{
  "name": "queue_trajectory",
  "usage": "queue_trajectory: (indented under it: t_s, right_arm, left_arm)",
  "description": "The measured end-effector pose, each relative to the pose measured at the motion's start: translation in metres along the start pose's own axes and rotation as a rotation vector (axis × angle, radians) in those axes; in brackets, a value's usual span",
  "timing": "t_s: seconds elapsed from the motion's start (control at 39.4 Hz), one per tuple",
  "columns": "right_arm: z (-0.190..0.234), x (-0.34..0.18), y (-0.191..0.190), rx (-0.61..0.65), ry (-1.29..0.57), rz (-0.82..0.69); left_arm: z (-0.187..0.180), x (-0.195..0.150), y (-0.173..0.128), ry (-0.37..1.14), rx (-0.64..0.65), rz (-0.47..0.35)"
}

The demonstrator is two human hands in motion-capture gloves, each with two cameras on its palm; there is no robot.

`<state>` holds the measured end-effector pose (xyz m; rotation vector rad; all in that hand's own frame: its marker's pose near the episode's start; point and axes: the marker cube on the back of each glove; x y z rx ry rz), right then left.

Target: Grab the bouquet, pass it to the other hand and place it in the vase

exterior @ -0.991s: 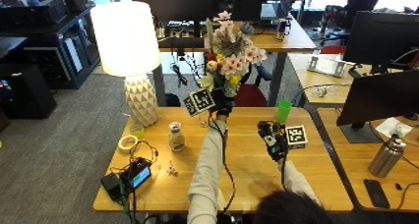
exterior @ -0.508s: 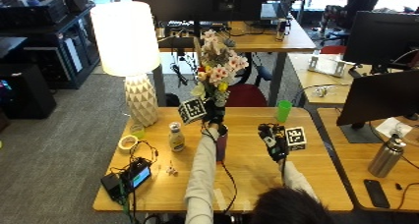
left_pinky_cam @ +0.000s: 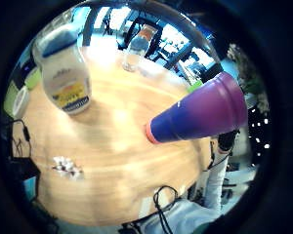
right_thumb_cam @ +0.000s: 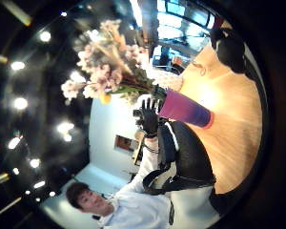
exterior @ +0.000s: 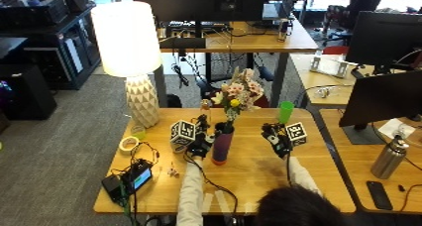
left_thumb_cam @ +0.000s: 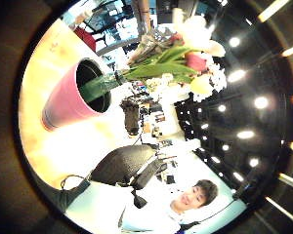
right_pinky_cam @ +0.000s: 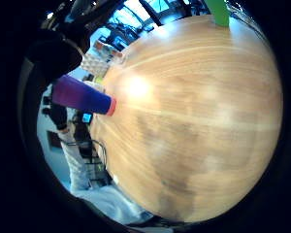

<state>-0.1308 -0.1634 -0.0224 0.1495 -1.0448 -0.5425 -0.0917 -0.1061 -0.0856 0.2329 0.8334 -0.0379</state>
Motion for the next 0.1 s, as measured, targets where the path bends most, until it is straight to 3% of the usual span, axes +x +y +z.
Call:
queue_trajectory:
  t_s: [0.05,0.1]
  right_arm:
    - [0.008,0.003,-0.011,-0.025,-0.023,-0.011]
    - [0.015,0.008,-0.02,-0.042,-0.018,-0.032]
  left_arm:
    - [0.024,-0.012,-0.015,-0.097,-0.018,-0.053]
    - [0.052,-0.029,-0.033,-0.151,-0.044,-0.036]
